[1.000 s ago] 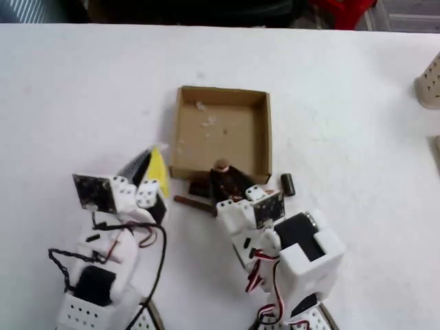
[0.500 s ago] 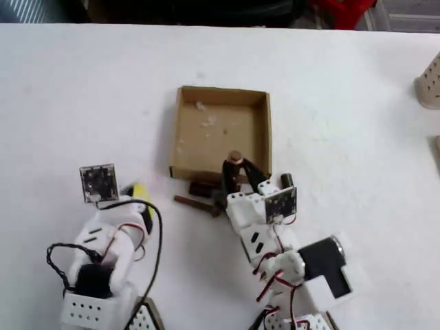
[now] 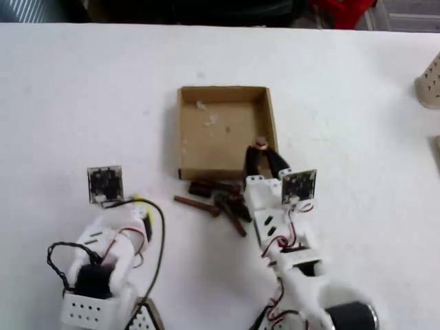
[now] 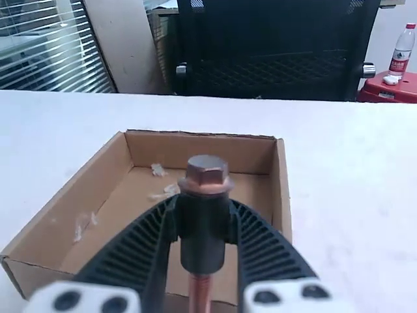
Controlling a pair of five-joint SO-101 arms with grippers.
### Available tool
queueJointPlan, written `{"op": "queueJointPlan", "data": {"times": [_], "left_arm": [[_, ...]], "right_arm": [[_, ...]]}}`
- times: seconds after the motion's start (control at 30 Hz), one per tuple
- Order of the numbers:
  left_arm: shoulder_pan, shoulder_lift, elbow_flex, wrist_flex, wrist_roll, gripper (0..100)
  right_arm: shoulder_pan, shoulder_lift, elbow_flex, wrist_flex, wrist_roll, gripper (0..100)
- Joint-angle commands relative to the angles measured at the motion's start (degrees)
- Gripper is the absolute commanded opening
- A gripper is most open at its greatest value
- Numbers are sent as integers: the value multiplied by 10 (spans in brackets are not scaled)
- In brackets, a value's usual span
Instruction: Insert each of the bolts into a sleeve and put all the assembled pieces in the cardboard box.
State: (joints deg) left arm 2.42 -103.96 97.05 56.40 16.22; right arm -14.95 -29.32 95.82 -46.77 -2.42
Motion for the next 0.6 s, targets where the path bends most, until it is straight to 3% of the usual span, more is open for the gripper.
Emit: {"op": "queueJointPlan", "data": {"times": [0.0, 0.17, 0.3, 0.5, 0.57], "left_arm": [[-5, -7, -1, 18, -47, 24], [-5, -7, -1, 33, -127, 24], [-5, -7, -1, 34, -144, 24], [-5, -7, -1, 48, -164, 24], [-5, -7, -1, 48, -172, 24]], "right_arm": [[14, -109, -18, 124, -1, 16], [35, -240, -89, 386, -1, 17], [30, -313, -184, 600, 0, 17], [30, -335, -318, 748, 4, 17], [30, -334, -360, 783, 41, 17]]}}
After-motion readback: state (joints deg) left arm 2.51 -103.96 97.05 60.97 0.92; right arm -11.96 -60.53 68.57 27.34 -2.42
